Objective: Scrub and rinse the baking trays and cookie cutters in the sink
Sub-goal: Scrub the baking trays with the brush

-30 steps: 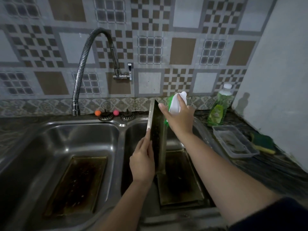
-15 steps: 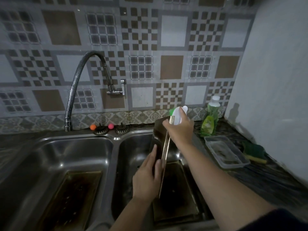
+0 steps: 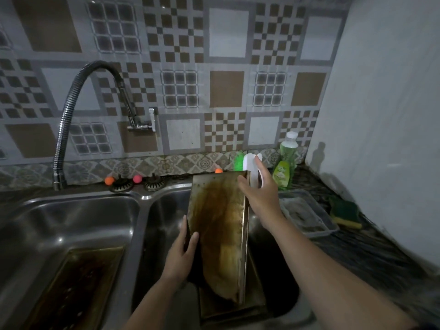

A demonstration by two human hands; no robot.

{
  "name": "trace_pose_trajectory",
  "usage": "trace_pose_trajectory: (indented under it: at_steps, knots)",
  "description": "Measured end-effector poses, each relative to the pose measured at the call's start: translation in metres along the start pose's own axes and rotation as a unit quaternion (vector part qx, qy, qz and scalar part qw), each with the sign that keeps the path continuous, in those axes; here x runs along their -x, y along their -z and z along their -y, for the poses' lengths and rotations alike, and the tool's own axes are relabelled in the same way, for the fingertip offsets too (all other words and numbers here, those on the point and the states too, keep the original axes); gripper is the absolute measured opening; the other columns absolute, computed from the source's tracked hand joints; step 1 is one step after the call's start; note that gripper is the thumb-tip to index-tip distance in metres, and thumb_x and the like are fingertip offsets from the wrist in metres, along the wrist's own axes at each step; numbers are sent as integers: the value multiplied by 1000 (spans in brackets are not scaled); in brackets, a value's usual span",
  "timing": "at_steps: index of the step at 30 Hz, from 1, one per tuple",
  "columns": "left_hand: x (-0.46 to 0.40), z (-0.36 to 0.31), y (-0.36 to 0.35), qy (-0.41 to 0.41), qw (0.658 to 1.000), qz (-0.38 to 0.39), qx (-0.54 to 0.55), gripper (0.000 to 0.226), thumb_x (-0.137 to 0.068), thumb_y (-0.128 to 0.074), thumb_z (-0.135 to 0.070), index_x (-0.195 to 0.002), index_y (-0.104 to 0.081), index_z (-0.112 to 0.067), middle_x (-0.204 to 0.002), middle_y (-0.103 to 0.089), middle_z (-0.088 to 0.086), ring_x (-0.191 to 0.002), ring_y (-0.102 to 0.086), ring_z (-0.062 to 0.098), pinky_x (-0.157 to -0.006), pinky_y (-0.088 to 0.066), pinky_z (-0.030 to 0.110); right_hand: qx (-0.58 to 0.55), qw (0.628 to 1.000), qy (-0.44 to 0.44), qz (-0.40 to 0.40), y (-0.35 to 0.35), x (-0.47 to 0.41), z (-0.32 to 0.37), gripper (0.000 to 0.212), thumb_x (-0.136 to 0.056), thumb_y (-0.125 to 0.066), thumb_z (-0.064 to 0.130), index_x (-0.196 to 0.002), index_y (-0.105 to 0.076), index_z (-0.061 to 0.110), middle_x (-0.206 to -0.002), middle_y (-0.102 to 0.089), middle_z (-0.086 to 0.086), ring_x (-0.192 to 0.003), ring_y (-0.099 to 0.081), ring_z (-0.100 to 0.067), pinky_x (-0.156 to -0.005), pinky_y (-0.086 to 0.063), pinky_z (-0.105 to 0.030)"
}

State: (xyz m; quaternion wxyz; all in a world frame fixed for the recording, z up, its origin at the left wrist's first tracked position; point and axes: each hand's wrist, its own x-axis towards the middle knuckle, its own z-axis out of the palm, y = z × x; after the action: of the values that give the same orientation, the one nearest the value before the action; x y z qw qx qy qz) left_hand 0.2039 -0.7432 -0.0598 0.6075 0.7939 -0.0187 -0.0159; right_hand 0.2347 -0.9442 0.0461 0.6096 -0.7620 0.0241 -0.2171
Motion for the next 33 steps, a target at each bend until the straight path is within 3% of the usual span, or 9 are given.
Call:
trace_pose_trajectory:
  at_steps: [3,6,9,13,16,18,22,28,33]
  knots:
    - [5,3,-1,-31,998,-44,-22,62,-93,-50,-42,-146,-17,-49,-136,-38,-24,-124,-35,-1,-99,-34,18,95,995,18,-3,9,-10,-15,70,-87,-64,44,-148,-31,34,-143,-39,2,-121,-35,-1,-97,-30,-22]
    - [9,-5,1,-66,991,-109,-31,57,-93,-55,-35,-143,-30,-44,-126,-45,-26,-118,-41,-7,-86,-35,0,193,980,41,3,18,-25,-26,78,-83,-60,57,-149,-29,30,-136,-41,-7,-126,-40,-18,-92,-29,-19]
    - [12,-16,1,-83,987,-137,-23,52,-95,-53,-31,-142,-35,-42,-123,-50,-23,-115,-47,-6,-90,-37,3,222,975,23,5,30,-38,-31,79,-81,-54,66,-149,-29,32,-135,-38,-10,-123,-40,-22,-90,-31,-23]
    - [10,-27,-6,-99,980,-171,-35,52,-95,-53,-26,-144,-37,-34,-124,-54,-15,-114,-49,-2,-86,-36,-2,203,978,26,-31,57,-54,-37,67,-86,-59,56,-145,-40,30,-138,-41,-10,-128,-41,-23,-97,-34,-27]
    - [10,-27,-14,-86,979,-184,-26,51,-96,-52,-31,-144,-36,-35,-126,-61,-3,-116,-53,4,-100,-41,21,294,956,12,8,87,-54,-50,66,-86,-67,39,-146,-39,31,-135,-42,-14,-124,-44,-29,-94,-35,-28]
    - [10,-25,-20,-75,979,-188,-16,51,-96,-51,-32,-144,-36,-35,-123,-65,3,-113,-58,10,-99,-44,28,358,933,4,22,106,-49,-67,66,-86,-67,34,-146,-39,31,-129,-47,-19,-118,-49,-34,-91,-39,-31]
    - [6,-18,-32,-67,977,-203,-17,50,-96,-51,-32,-144,-37,-33,-125,-64,1,-109,-56,2,-85,-42,9,450,889,-49,70,131,-41,-101,63,-89,-61,37,-147,-35,33,-135,-50,-15,-118,-50,-34,-87,-44,-36]
    - [-1,-12,-45,-58,975,-215,-10,51,-96,-53,-29,-144,-38,-30,-126,-63,1,-111,-55,2,-77,-37,-3,430,896,-82,80,136,-41,-110,60,-90,-59,37,-145,-37,37,-146,-43,-8,-125,-46,-31,-90,-45,-36]
    - [-7,-12,-56,-52,973,-224,8,50,-95,-53,-35,-143,-38,-34,-130,-62,0,-118,-58,10,-103,-46,32,377,925,38,18,106,-41,-71,62,-90,-59,40,-147,-36,32,-130,-50,-10,-114,-51,-26,-85,-43,-32]
